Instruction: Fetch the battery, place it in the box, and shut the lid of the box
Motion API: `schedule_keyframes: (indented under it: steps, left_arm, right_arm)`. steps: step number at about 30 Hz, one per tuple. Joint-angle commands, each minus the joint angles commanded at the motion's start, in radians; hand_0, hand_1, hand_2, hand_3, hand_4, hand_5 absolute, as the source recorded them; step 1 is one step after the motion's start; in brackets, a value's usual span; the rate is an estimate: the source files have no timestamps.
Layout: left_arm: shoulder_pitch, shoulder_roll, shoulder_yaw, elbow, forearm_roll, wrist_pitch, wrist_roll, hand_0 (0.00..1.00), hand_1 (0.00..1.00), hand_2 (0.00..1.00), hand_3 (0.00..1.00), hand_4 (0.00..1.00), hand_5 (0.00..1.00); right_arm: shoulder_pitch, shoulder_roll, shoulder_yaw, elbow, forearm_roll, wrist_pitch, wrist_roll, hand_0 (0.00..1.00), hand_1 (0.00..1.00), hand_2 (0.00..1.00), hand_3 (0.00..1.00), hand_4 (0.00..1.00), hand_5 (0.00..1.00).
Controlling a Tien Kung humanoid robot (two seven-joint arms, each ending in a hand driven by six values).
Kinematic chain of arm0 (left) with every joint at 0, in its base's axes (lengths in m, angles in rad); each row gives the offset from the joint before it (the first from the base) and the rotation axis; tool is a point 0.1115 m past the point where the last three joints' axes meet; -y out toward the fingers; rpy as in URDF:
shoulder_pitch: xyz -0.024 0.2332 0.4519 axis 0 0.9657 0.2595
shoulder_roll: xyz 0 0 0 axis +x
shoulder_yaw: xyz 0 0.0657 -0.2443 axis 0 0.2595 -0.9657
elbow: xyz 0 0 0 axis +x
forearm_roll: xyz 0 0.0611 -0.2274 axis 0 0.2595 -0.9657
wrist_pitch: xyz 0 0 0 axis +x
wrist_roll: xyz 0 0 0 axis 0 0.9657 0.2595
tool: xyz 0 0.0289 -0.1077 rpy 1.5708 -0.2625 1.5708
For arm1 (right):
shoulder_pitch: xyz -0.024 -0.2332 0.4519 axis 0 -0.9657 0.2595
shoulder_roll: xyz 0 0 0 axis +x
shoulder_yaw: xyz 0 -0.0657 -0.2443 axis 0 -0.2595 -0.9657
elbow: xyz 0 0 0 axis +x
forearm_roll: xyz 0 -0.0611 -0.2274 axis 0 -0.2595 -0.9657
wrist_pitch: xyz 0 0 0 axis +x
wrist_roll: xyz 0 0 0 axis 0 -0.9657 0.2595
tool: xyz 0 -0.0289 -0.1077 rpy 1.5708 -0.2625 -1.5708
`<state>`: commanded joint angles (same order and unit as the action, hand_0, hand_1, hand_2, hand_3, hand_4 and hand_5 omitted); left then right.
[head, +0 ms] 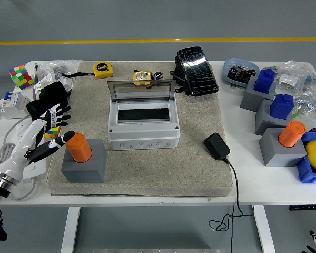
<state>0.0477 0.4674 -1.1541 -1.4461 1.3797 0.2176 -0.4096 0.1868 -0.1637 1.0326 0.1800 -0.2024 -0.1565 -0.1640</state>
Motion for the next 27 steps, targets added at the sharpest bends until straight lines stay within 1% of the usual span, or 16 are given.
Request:
schedule_keyframes:
  steps: [5,6,11,12,17,18,23,24,27]
  left_arm:
    - [-0.003,-0.01,0.02,0.005,0.031,0.012,0.002,0.697,0.833,0.948,0.986,0.998,0.479]
    - [-0.002,-0.011,0.025,0.005,0.037,0.015,0.001,0.673,0.809,0.941,0.954,0.998,0.355]
    - [0.008,-0.014,0.032,-0.007,0.041,0.026,-0.008,0.673,0.809,0.941,0.954,0.998,0.355]
    - [0.009,-0.017,0.033,-0.008,0.04,0.028,-0.011,0.67,0.796,0.935,0.937,0.998,0.318]
    - [-0.004,-0.031,0.045,0.005,0.034,0.041,-0.021,0.67,0.796,0.935,0.937,0.998,0.318]
    - [-0.007,-0.034,0.047,0.008,0.037,0.041,-0.021,0.548,0.716,0.863,0.887,0.998,0.183]
    - [-0.02,-0.051,0.056,0.027,0.009,0.033,-0.024,0.548,0.716,0.863,0.887,0.998,0.183]
    - [-0.023,-0.053,0.06,0.032,-0.001,0.031,-0.026,0.467,0.646,0.767,0.823,0.998,0.076]
    - [-0.03,-0.058,0.068,0.042,-0.021,0.027,-0.032,0.467,0.646,0.767,0.823,0.998,0.076]
  right_arm:
    - [0.0,0.0,-0.021,0.0,0.02,0.002,0.008,0.628,0.649,0.647,0.568,0.973,0.557]
    - [0.0,0.001,-0.023,0.0,0.023,0.002,0.009,0.627,0.649,0.647,0.569,0.974,0.556]
    - [0.0,0.001,-0.032,0.0,0.032,0.003,0.013,0.627,0.649,0.647,0.569,0.974,0.556]
    - [-0.001,0.001,-0.03,0.0,0.03,0.004,0.012,0.629,0.649,0.647,0.569,0.974,0.556]
    - [-0.002,0.001,-0.016,0.0,0.019,0.004,0.004,0.629,0.649,0.647,0.569,0.974,0.556]
    - [-0.002,0.001,-0.019,0.0,0.021,0.005,0.005,0.63,0.649,0.648,0.569,0.974,0.556]
    - [0.0,0.004,-0.034,0.0,0.034,0.006,0.012,0.63,0.649,0.648,0.569,0.974,0.556]
    - [0.0,0.005,-0.036,0.0,0.037,0.007,0.013,0.631,0.649,0.648,0.569,0.974,0.556]
    - [0.0,0.006,-0.042,0.0,0.041,0.008,0.015,0.631,0.649,0.648,0.569,0.974,0.556]
